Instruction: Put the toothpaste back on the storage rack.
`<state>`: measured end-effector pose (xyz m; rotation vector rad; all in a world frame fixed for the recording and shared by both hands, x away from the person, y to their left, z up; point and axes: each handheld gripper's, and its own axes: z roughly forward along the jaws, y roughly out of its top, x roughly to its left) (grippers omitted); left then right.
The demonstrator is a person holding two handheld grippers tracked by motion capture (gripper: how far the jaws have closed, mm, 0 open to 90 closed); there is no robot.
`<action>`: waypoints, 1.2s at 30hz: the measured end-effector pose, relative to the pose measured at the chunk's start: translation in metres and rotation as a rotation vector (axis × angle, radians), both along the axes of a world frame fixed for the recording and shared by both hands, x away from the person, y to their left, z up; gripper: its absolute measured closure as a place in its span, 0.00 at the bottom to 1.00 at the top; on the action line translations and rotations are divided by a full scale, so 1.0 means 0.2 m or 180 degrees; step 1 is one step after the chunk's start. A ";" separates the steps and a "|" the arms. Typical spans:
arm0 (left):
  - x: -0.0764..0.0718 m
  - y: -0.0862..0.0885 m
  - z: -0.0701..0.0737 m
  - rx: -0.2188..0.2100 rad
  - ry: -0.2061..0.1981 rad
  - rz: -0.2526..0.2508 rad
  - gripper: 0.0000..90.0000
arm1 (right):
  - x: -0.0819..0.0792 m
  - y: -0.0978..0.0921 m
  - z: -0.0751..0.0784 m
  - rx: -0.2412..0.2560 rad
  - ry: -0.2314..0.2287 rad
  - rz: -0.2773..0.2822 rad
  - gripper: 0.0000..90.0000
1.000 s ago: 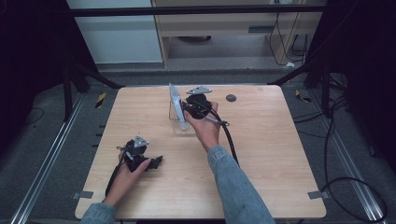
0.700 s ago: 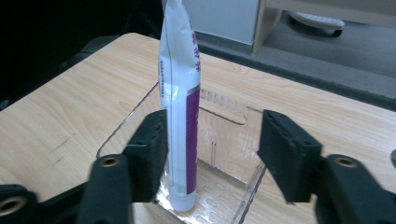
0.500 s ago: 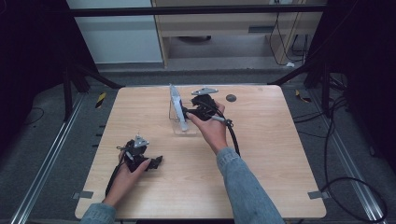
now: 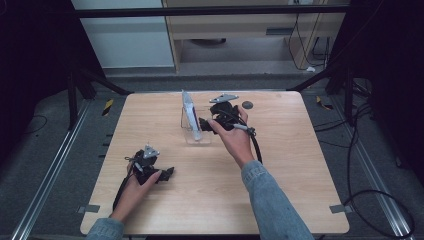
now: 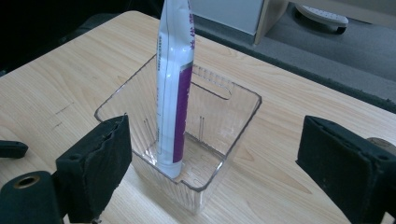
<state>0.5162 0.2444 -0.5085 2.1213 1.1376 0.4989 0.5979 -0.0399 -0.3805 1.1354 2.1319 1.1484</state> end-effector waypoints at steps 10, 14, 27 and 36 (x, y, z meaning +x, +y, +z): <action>0.00 0.00 0.00 0.0002 0.0000 -0.0001 0.00 | -0.05 -0.10 0.00 -0.0093 -0.0020 -0.0028 0.11; 0.00 0.00 0.00 0.0003 0.0000 -0.0002 0.00 | -0.06 -0.16 -0.01 -0.0099 -0.0057 -0.0047 0.12; 0.00 0.00 0.00 0.0001 0.0000 0.0000 0.00 | -0.08 -0.31 -0.07 -0.0153 -0.0012 -0.0139 0.11; 0.00 0.00 0.00 0.0000 -0.0001 0.0001 0.00 | -0.10 -0.39 -0.09 -0.0190 0.0015 -0.0173 0.11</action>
